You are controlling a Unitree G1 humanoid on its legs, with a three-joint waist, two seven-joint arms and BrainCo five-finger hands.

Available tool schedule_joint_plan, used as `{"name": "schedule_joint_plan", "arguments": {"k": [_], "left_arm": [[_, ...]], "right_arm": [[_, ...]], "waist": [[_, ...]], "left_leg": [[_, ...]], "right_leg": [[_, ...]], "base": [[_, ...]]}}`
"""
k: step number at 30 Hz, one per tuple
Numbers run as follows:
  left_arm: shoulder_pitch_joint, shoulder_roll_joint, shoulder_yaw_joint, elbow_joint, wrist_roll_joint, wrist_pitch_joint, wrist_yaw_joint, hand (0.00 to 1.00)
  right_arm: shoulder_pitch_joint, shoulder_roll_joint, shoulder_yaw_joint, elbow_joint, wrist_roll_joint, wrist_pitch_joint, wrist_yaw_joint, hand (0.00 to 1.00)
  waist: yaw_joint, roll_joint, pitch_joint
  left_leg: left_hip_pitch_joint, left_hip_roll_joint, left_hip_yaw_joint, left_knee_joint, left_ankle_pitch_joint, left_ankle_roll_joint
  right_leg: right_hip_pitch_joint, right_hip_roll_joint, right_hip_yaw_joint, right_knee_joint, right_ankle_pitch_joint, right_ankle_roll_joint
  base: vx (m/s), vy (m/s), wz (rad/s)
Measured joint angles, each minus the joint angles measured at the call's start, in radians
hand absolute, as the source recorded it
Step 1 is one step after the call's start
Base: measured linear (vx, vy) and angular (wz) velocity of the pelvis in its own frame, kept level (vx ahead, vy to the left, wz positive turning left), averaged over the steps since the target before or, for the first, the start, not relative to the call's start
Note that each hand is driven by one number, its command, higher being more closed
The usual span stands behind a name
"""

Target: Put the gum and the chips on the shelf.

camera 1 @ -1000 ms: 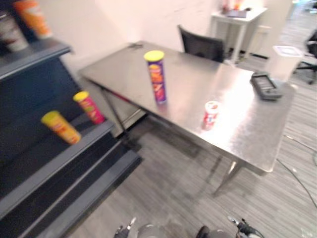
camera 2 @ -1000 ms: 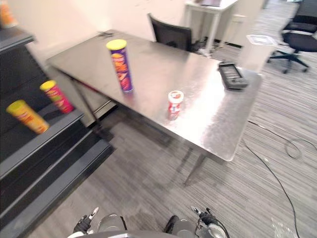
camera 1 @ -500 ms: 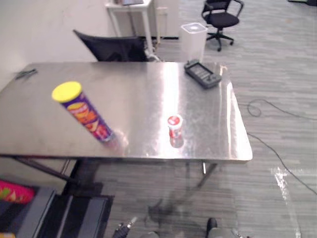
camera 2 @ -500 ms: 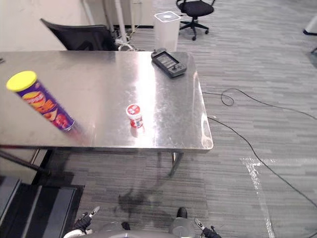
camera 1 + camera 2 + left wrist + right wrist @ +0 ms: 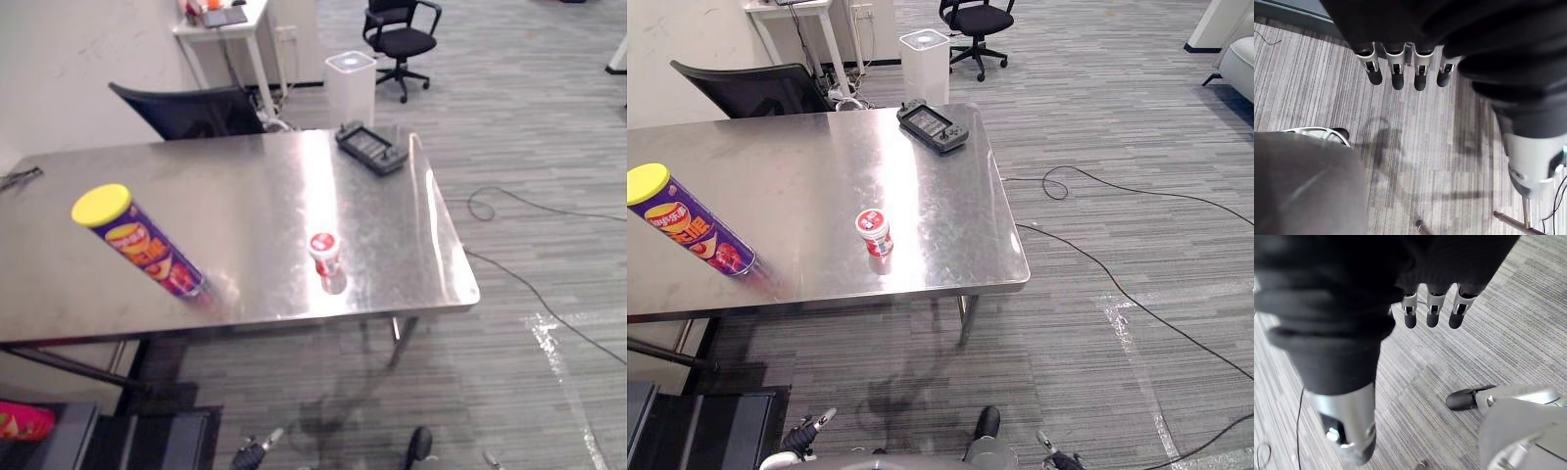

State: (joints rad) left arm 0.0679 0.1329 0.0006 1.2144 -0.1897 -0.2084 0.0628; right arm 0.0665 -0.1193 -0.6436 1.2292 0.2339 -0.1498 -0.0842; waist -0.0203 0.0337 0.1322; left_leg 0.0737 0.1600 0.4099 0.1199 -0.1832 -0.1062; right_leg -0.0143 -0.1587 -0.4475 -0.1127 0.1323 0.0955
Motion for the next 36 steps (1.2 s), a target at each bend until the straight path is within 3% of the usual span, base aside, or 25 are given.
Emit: {"name": "schedule_joint_plan", "arguments": {"k": [2, 3, 4, 8, 9, 14, 19, 23, 25, 29, 36], "left_arm": [[0.008, 0.000, 0.005, -0.001, 0.016, 0.000, -0.002, 0.00], [0.012, -0.001, 0.006, -0.001, 0.017, 0.000, -0.004, 0.00], [0.017, -0.002, 0.008, -0.001, 0.017, 0.000, -0.007, 0.00], [0.019, -0.004, 0.023, -0.001, 0.016, 0.000, -0.020, 0.00], [0.021, -0.004, 0.027, -0.001, 0.016, 0.000, -0.025, 0.00], [0.023, -0.005, 0.027, -0.007, 0.014, 0.000, -0.025, 0.00], [0.047, -0.005, 0.026, -0.039, 0.014, -0.004, -0.023, 0.00], [0.055, -0.005, 0.026, -0.046, 0.013, -0.004, -0.023, 0.00], [0.059, -0.003, 0.026, -0.048, 0.013, -0.004, -0.027, 0.00], [0.077, 0.001, 0.026, -0.073, 0.014, -0.003, -0.029, 0.00], [0.087, 0.011, 0.026, -0.072, 0.015, -0.001, -0.033, 0.00]], "right_arm": [[-0.010, -0.040, -0.103, 0.000, -0.001, 0.001, -0.003, 0.00], [-0.028, -0.077, -0.152, 0.000, -0.001, 0.001, -0.012, 0.00], [-0.045, -0.119, -0.189, -0.006, 0.000, 0.001, -0.023, 0.00], [-0.113, -0.247, -0.210, -0.079, 0.001, -0.001, -0.051, 0.00], [-0.138, -0.281, -0.186, -0.124, 0.001, -0.004, -0.072, 0.00], [-0.220, -0.363, -0.041, -0.389, -0.066, -0.029, -0.140, 0.00], [-0.262, -0.375, 0.107, -0.653, -0.100, -0.040, -0.157, 0.00], [-0.262, -0.375, 0.216, -0.807, -0.126, -0.062, -0.125, 0.00], [-0.261, -0.375, 0.291, -0.900, -0.126, -0.074, -0.066, 0.00], [-0.261, -0.375, 0.386, -0.962, -0.120, -0.100, 0.008, 0.00], [-0.261, -0.375, 0.576, -1.046, -0.074, -0.103, 0.120, 0.00]], "waist": [[0.000, -0.003, -0.017], [-0.001, 0.011, -0.029], [-0.001, 0.000, -0.028], [-0.003, 0.013, -0.041], [-0.004, 0.004, -0.038], [-0.005, 0.008, -0.040], [-0.002, 0.005, -0.040], [-0.002, 0.001, -0.042], [-0.003, -0.003, -0.042], [0.001, -0.014, -0.043], [0.009, -0.030, -0.045]], "left_leg": [[0.001, -0.002, 0.001, -0.009, 0.000, 0.000], [0.005, -0.004, 0.002, -0.011, 0.000, 0.000], [0.005, -0.005, 0.001, -0.013, 0.000, 0.000], [0.002, -0.010, -0.008, -0.015, 0.000, 0.000], [0.000, -0.010, -0.009, -0.015, 0.000, 0.000], [-0.001, -0.010, -0.013, -0.015, 0.000, 0.000], [-0.004, -0.012, -0.023, -0.018, 0.000, 0.000], [-0.004, -0.018, -0.041, -0.030, 0.001, 0.001], [-0.001, -0.024, -0.041, -0.031, 0.001, 0.001], [0.000, -0.031, -0.041, -0.031, 0.001, 0.002], [0.002, -0.040, -0.041, -0.031, 0.001, 0.003]], "right_leg": [[-0.005, 0.000, -0.001, -0.001, 0.003, 0.005], [-0.004, 0.000, 0.000, -0.001, 0.009, 0.002], [-0.006, -0.001, 0.001, -0.001, 0.009, 0.003], [-0.011, -0.001, 0.004, -0.001, 0.014, 0.004], [-0.015, -0.001, 0.007, -0.001, 0.014, 0.005], [-0.017, 0.000, 0.009, -0.001, 0.014, 0.005], [-0.017, -0.002, 0.004, -0.001, 0.015, 0.006], [-0.019, -0.002, -0.002, -0.001, 0.017, 0.009], [-0.019, -0.004, 0.001, -0.002, 0.020, 0.013], [-0.018, -0.012, 0.002, -0.002, 0.025, 0.020], [-0.017, -0.019, 0.004, -0.002, 0.028, 0.024]], "base": [[0.07, 0.034, -0.01], [0.08, 0.041, -0.03], [0.08, 0.042, -0.03], [0.04, 0.033, -0.04], [0.02, 0.015, -0.05], [0.00, 0.004, -0.01], [-0.01, 0.009, 0.03], [0.00, 0.009, 0.04], [0.00, 0.013, -0.02], [0.00, 0.025, 0.00], [0.00, 0.000, 0.00]]}}
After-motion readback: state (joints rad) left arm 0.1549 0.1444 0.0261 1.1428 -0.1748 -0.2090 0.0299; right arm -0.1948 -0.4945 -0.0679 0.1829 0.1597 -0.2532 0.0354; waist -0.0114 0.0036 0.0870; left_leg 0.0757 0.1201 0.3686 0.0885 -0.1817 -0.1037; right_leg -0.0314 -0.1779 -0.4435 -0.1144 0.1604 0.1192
